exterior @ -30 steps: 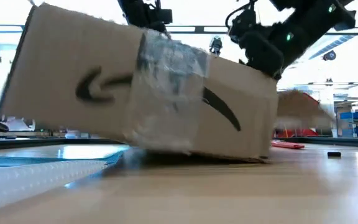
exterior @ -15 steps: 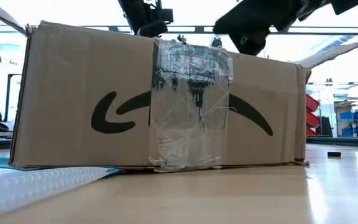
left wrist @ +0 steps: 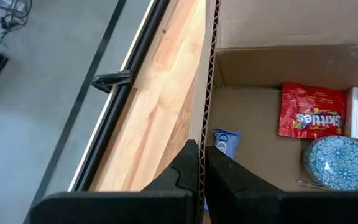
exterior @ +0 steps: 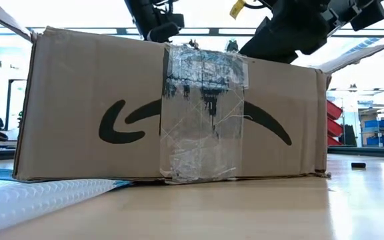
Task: Unpack boxes
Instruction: Break down the box using the red cutter
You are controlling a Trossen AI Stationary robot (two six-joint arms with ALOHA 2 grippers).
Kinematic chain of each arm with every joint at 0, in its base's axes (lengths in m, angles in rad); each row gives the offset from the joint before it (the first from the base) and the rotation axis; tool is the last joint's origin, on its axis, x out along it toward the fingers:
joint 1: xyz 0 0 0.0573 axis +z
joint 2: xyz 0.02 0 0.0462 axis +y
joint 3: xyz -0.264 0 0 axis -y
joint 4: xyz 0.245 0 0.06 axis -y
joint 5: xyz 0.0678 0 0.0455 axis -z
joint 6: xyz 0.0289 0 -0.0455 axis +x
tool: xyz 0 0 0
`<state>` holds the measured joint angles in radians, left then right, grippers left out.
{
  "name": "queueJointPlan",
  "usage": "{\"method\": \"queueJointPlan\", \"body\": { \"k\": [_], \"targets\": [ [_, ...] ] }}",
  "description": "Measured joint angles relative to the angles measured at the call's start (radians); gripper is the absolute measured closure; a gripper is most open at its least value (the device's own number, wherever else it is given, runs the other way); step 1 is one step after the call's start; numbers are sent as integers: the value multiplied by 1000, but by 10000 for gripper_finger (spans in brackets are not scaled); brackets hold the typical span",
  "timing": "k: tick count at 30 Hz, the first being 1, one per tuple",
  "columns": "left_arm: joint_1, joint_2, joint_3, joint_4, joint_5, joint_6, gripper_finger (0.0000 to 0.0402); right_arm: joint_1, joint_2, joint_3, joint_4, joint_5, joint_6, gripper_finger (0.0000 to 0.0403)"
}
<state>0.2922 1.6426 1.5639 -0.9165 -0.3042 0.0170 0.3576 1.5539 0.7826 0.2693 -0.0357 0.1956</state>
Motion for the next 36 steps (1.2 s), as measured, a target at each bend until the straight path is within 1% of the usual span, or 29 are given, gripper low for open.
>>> {"method": "queueJointPlan", "body": {
  "k": [3, 10, 15, 18, 22, 27, 33, 36],
  "targets": [
    [20, -4, 0, 0, 32, 0, 401, 2, 0, 0, -1, -11, 0, 403],
    [27, -6, 0, -1, 54, 0, 402, 7, 0, 1, 2, -25, -12, 403],
    [27, -6, 0, -2, 54, 0, 401, 7, 0, 2, 33, -25, 12, 403],
    [27, -6, 0, -3, 54, 0, 401, 7, 0, 2, 86, -26, 32, 403],
    [27, -6, 0, -3, 55, 0, 401, 7, 0, 2, 78, -26, 78, 403],
    [27, -6, 0, -3, 55, 0, 401, 7, 6, 2, 57, -26, 83, 403],
    [27, -6, 0, -4, 61, 0, 401, 6, 6, 2, 42, -21, 40, 402],
    [27, -6, 0, -4, 62, 0, 401, 11, 6, 2, 42, -18, -17, 385]
  ]
}}
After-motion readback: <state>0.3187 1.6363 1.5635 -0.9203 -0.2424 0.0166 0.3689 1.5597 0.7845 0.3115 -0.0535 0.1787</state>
